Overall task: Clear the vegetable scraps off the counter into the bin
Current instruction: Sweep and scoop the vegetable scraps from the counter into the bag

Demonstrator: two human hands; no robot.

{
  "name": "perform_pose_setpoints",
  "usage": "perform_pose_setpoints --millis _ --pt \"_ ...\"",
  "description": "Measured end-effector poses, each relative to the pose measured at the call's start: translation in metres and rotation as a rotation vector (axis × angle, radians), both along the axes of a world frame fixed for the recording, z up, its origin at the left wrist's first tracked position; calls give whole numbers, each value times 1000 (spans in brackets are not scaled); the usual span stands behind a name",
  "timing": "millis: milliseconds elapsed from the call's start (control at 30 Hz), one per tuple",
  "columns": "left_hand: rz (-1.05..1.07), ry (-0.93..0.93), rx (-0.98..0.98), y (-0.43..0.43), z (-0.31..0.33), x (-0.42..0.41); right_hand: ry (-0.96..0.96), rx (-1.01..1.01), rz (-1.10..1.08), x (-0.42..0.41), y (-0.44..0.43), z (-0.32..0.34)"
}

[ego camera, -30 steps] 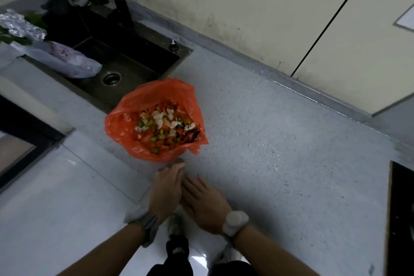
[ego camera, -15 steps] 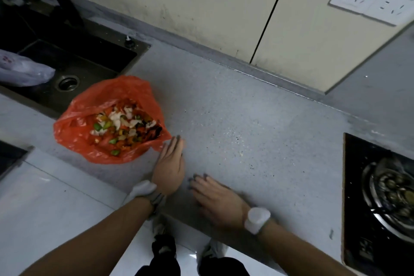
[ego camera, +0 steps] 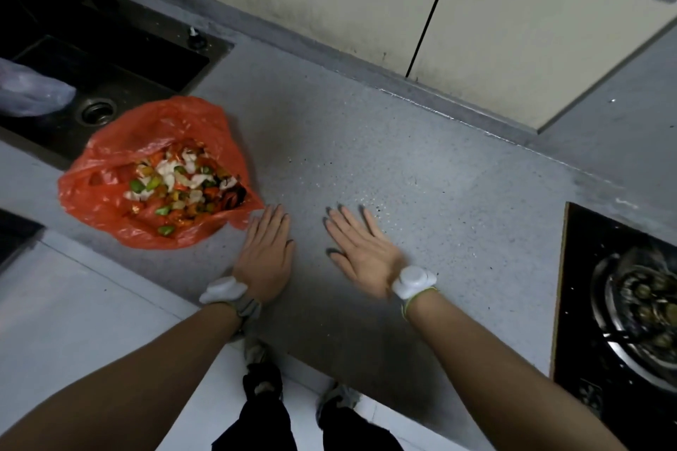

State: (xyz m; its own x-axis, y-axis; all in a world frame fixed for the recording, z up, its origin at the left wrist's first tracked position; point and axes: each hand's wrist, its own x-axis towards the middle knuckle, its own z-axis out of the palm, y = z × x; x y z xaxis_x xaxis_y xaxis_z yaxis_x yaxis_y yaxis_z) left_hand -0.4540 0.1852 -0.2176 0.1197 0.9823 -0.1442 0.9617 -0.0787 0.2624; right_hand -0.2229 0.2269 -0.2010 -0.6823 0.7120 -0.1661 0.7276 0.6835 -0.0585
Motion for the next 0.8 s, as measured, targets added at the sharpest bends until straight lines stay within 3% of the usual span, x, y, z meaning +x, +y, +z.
perform_pose_setpoints --millis 133,233,400,500,633,800 --pt "38 -67 1 5 4 3 272 -35 -86 26 -11 23" --pt "72 -75 19 15 3 9 370 -59 -339 85 -22 17" --pt "135 -83 17 50 1 23 219 -69 -987 207 -7 -5" --pt "227 -33 -21 63 -4 30 39 -129 -1185 239 4 -14" --pt "218 20 -6 64 -13 30 10 -121 -1273 206 19 -19" --pt "209 45 -13 65 -10 30 84 -125 -1004 121 36 -9"
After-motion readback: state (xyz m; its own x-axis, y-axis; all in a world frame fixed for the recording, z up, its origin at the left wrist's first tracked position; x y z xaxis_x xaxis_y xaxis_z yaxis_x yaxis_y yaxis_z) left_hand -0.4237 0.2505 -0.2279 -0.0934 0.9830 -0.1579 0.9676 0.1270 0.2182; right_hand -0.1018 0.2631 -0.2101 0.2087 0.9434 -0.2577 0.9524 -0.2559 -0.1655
